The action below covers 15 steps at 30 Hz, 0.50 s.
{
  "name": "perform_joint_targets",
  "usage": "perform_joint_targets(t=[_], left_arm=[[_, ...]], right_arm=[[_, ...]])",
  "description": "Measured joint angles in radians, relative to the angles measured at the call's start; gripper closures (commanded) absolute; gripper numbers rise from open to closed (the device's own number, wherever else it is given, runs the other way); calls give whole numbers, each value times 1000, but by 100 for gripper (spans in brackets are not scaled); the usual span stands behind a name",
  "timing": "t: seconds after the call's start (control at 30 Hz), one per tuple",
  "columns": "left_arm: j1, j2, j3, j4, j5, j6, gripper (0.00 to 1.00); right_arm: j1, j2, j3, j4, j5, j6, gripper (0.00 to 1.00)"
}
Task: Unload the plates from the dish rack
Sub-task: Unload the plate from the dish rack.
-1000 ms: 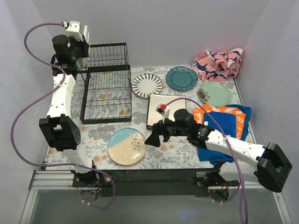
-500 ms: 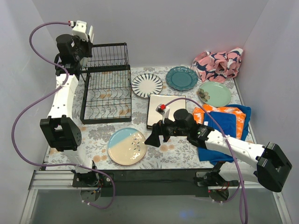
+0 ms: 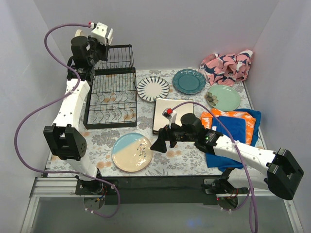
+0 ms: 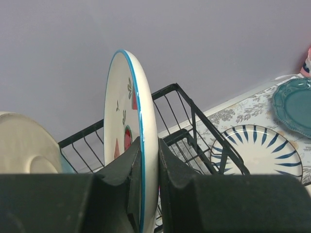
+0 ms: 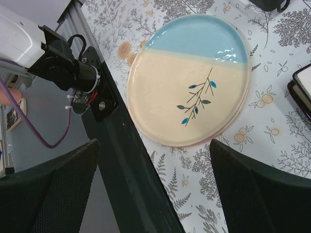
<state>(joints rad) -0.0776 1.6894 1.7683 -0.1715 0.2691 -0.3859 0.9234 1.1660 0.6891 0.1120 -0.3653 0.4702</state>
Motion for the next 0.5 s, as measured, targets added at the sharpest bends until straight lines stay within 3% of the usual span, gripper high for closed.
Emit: perform_joint_targets(t=[0.5], left_arm=[[-138,-218,-224,90,-129,155,100]], right_arm=[[-68,-61,-18,2,35,109,2]])
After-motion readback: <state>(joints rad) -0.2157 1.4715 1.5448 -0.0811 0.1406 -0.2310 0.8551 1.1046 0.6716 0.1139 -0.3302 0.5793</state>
